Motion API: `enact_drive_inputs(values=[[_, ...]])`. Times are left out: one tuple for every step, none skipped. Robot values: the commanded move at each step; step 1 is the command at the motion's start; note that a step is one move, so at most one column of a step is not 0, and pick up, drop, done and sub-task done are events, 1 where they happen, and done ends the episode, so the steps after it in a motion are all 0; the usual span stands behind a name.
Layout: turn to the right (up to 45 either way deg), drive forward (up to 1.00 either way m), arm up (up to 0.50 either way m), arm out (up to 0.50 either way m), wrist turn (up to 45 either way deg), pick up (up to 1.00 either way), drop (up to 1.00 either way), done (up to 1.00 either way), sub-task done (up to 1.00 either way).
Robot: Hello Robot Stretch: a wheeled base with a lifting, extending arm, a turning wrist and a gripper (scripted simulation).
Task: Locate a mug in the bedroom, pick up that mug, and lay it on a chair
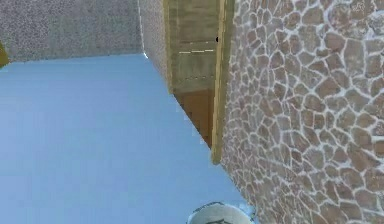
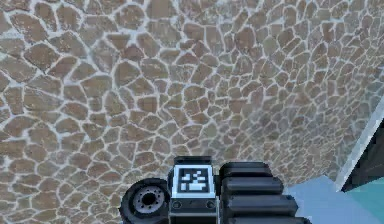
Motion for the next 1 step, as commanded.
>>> enact_drive_inputs(values=[[45.0,0.00,0.00,0.00,0.0,0.00,0.00,0.00,0.00]])
